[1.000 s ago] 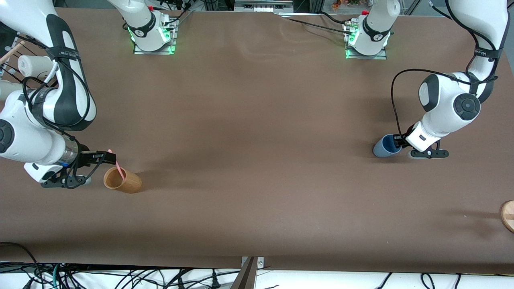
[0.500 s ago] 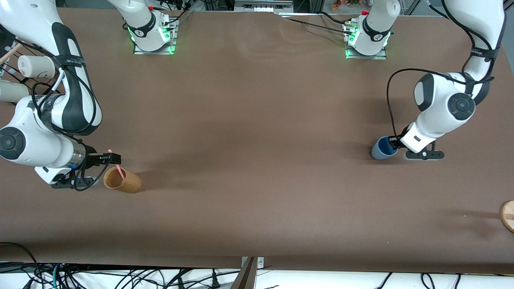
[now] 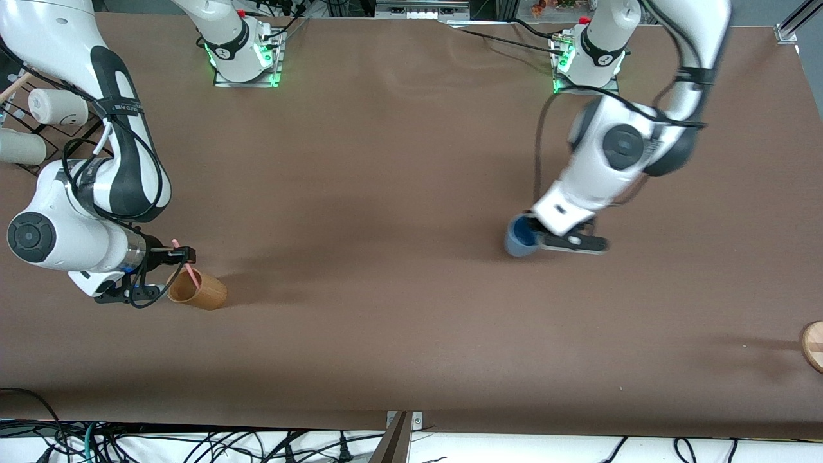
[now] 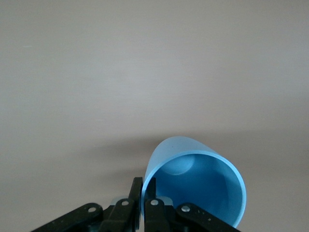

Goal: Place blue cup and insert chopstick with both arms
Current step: 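Slide the blue cup to mid-table while the right gripper lifts the chopstick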

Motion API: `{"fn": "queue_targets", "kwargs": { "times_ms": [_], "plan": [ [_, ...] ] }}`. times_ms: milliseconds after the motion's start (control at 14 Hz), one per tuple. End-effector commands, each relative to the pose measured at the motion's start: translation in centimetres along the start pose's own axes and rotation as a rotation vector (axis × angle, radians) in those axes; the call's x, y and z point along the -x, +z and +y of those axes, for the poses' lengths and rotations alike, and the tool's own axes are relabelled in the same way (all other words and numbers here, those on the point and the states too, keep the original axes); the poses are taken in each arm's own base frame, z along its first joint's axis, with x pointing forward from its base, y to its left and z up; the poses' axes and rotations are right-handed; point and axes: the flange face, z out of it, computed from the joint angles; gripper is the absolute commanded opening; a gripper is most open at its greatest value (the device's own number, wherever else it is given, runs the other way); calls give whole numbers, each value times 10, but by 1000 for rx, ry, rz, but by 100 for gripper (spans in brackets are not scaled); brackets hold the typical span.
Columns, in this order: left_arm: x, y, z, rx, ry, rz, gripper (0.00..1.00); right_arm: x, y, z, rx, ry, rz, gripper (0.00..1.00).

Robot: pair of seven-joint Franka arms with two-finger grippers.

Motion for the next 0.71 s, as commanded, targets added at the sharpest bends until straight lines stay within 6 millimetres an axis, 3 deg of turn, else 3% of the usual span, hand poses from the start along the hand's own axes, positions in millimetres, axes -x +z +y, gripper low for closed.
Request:
{"fn": "queue_targets", "kwargs": {
  "times_ms": [0,214,357,500,643],
  "plan": [
    [0,17,99,17,22,-5,0,0,-4,-4,-13,8,1,19],
    [0,44,192,45,-86,16,0,0,-6,-5,-14,25,-1,0],
    [10,68,231,49,-121,11,0,1,-11,-5,-12,21,2,0],
    [17,91,240,34,-169,-8,0,5,-24,-8,-15,18,-19,0],
    [20,95,242,32,-177,-15,0,15,-56,-16,-21,3,-63,0]
  ]
}}
